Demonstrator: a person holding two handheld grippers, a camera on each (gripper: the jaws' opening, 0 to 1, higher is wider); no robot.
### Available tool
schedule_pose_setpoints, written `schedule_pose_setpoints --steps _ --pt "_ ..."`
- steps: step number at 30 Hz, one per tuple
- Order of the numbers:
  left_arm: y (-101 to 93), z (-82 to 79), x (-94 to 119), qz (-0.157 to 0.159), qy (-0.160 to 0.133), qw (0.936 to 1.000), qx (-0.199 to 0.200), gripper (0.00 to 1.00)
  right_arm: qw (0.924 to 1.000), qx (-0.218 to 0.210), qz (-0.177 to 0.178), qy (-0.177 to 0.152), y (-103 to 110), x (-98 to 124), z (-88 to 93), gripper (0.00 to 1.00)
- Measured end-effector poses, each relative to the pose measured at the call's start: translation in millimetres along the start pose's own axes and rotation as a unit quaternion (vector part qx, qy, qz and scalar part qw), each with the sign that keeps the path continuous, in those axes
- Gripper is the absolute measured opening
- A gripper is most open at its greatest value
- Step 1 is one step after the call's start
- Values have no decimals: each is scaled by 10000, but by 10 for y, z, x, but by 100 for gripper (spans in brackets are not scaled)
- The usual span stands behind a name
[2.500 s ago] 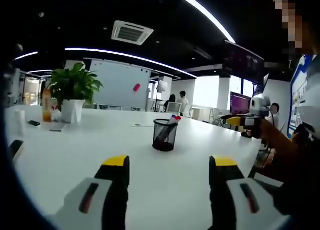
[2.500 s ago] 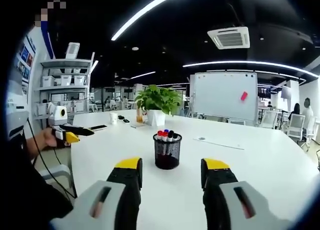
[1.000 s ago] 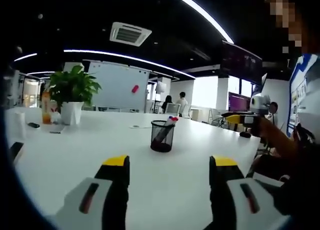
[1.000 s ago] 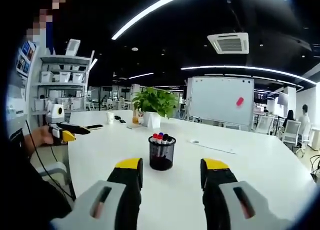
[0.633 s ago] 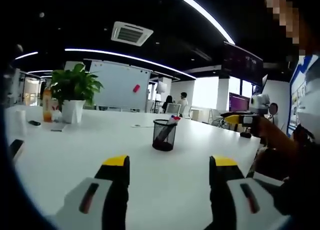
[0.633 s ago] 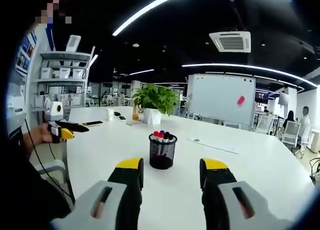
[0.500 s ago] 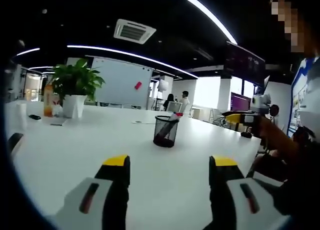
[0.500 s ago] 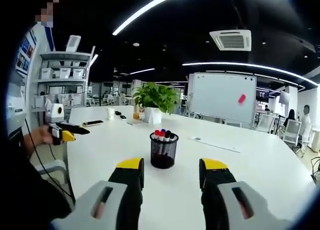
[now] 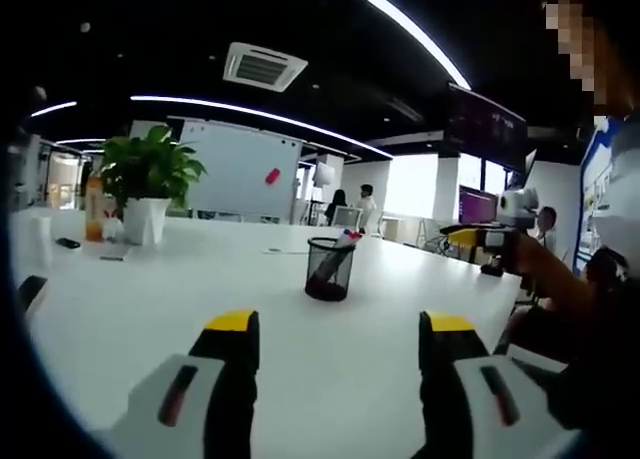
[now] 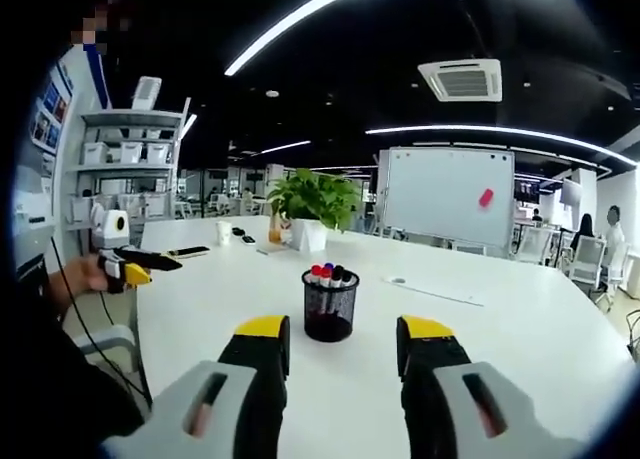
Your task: Pick up the whiteboard markers from the pen holder and place them facing the whiteboard neatly
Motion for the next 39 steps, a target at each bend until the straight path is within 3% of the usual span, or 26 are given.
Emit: schedule_pose_setpoints --steps 15,23,39 --pt "-39 -6 -149 154 102 9998 18 65 10000 -82 -11 -29 4 23 1 45" --pt "-114 -48 -192 202 62 9998 19 65 10000 36 -38 -64 -5 57 -94 45" --pt "-125 -17 -244 168 108 9998 -47 65 10000 -40 -45 3 -32 104 51 45"
Point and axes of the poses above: the point that each gripper's makers call its tool centre point, and the gripper's own axes: x roughly backward along the fingers, y roughly to its left, z roughly out of its underside, the point moved 1 cm from there along x, roughly backward along the fingers
